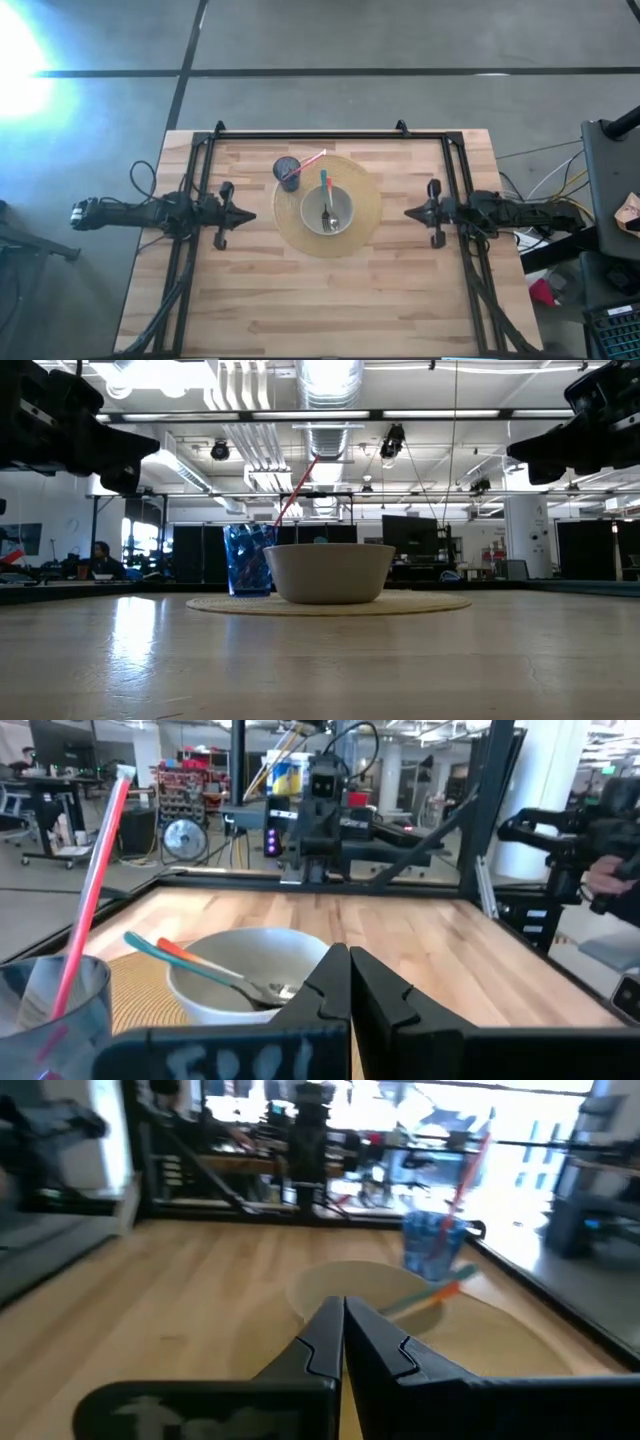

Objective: Pick & Place Utensil
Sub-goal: Return to Home Position

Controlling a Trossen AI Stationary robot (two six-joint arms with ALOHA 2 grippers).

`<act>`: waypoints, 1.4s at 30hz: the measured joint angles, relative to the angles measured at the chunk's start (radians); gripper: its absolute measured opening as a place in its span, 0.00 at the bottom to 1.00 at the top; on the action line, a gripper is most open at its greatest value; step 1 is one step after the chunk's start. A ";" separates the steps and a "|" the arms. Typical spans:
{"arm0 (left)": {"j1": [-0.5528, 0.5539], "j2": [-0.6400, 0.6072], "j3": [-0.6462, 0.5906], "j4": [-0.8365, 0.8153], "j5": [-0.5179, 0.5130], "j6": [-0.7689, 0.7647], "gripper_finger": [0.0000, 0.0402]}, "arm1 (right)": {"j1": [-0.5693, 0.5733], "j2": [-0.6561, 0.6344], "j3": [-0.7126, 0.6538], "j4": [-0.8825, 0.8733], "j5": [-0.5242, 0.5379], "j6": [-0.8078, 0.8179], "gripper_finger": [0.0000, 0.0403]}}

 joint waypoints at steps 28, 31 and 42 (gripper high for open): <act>0.000 0.003 0.000 -0.102 -0.055 -0.008 0.00 | 0.000 0.020 -0.014 0.028 -0.078 0.097 0.02; 0.000 0.003 0.001 -0.102 -0.056 -0.009 0.00 | 0.000 0.020 -0.014 0.028 -0.078 0.098 0.02; 0.000 0.003 0.002 -0.102 -0.057 -0.011 0.00 | 0.000 0.020 -0.014 0.028 -0.077 0.094 0.02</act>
